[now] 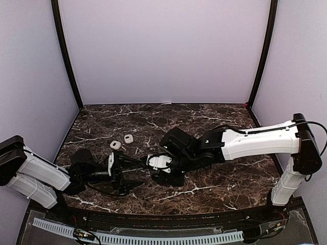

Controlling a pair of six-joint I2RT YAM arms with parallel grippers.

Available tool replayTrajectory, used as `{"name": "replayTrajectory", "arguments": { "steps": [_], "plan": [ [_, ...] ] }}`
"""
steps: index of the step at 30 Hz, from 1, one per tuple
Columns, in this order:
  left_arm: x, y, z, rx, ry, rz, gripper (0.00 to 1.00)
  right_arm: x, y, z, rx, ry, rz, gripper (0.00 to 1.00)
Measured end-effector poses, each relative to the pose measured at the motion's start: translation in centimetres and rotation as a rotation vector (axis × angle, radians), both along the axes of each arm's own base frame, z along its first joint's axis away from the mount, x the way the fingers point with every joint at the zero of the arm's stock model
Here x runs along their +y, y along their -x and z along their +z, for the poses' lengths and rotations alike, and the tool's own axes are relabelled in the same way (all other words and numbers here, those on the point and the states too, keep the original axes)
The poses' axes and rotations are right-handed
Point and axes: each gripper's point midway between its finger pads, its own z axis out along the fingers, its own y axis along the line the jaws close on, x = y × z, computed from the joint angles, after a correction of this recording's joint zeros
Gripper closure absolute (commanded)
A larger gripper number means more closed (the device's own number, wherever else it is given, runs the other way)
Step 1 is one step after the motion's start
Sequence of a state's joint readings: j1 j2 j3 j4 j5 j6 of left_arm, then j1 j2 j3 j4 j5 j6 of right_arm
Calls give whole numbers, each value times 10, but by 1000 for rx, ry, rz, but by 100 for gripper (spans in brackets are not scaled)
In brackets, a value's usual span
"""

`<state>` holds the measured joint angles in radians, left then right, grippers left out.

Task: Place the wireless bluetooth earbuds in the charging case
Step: Pass from the right arm to the left

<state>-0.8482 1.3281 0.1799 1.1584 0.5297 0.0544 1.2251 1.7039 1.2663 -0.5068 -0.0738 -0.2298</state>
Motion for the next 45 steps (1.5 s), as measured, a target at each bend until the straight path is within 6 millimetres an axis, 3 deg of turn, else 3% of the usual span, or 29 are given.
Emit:
{"name": "replayTrajectory", "arguments": {
  "steps": [8,12,23,33,39,43,45],
  "plan": [
    [-8,25,-27,-10,-34,-179,23,21,8,11,-36,-24,64,86],
    [-6,32,-28,-27,-17,-206,29,29,13,12,-48,-30,89,86],
    [-7,30,-19,-70,10,-200,53,35,13,3,-55,-12,95,85],
    [-9,22,-21,-71,-2,-164,55,40,11,7,-63,-35,94,85],
    [-10,18,-24,-60,-15,-145,74,41,11,8,-65,-44,92,84],
    [-10,17,-25,-66,-19,-142,82,40,11,7,-65,-40,93,78],
    [-10,17,-25,-67,-20,-143,83,40,10,7,-69,-39,89,69]
  ]
}}
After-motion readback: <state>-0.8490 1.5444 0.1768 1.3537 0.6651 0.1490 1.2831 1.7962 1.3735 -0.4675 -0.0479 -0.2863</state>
